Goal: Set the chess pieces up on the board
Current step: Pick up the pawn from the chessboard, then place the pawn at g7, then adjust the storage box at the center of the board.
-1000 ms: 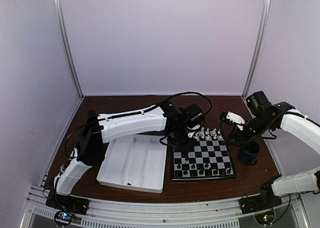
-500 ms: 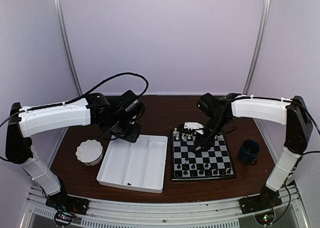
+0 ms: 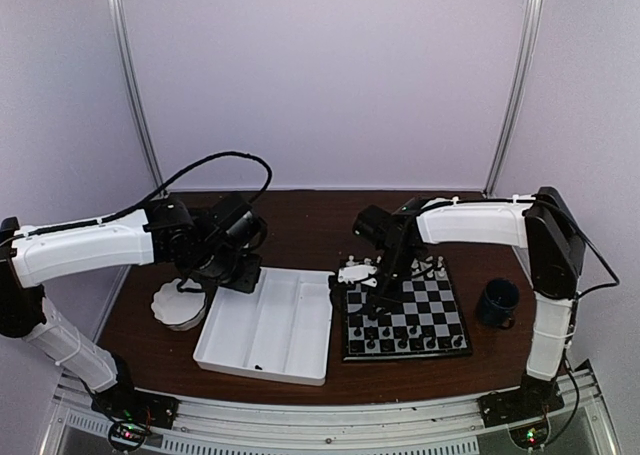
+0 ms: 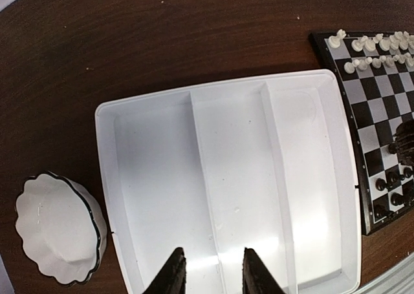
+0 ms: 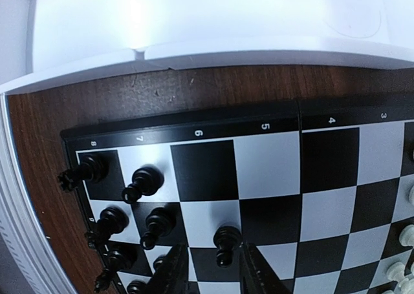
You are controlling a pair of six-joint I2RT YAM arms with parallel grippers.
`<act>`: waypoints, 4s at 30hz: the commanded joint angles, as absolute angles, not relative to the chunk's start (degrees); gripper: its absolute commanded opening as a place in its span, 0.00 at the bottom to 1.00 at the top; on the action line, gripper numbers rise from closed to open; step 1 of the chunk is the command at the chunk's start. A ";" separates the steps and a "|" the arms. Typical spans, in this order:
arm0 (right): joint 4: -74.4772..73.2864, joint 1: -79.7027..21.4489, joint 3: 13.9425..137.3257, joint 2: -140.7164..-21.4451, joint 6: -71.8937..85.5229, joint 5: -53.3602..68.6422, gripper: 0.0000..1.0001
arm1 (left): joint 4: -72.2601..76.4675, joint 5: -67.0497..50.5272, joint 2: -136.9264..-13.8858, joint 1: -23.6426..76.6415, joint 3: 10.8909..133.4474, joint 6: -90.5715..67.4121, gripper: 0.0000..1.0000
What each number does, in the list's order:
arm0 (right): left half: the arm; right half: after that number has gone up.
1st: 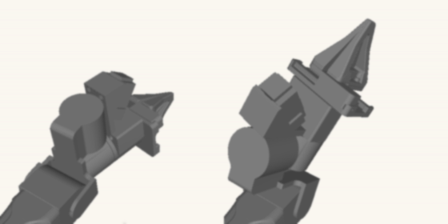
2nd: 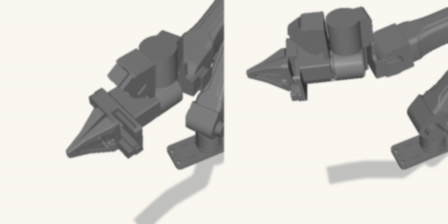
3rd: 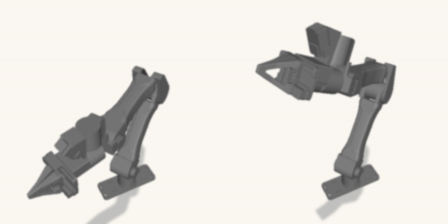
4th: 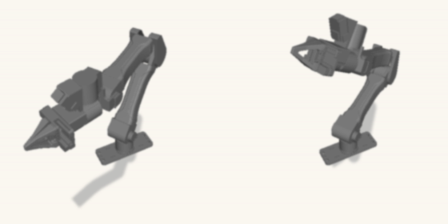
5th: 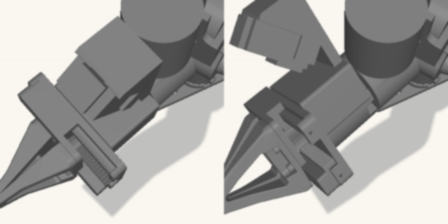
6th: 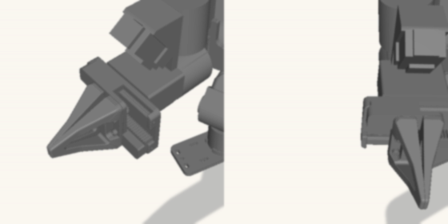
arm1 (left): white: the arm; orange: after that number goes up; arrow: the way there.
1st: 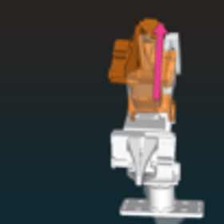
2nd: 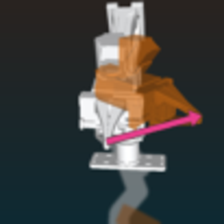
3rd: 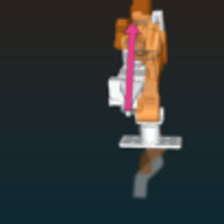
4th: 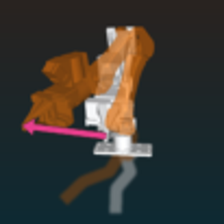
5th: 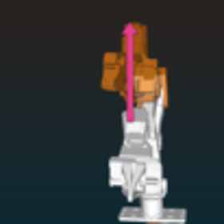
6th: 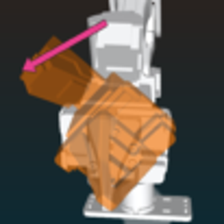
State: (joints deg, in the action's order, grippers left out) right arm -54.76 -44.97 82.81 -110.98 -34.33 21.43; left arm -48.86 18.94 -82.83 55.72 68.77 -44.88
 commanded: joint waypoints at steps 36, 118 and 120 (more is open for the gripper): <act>-60.08 -33.22 56.05 -79.97 -37.18 14.83 0.06 | -45.00 16.88 -88.92 55.96 71.02 -42.97 0.31; -56.25 -27.86 52.47 -71.27 -34.28 21.19 0.31 | -63.59 3.54 -98.53 63.86 74.30 -38.81 0.00; -56.23 -27.86 52.47 -71.51 -34.28 21.33 0.31 | -65.06 4.20 -97.85 63.84 75.21 -39.69 0.00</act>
State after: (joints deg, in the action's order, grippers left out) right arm -56.71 -28.25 52.95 -71.26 -34.20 20.25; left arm -59.77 -0.25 -99.74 63.70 70.52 -38.52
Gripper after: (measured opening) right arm 0.311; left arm 0.018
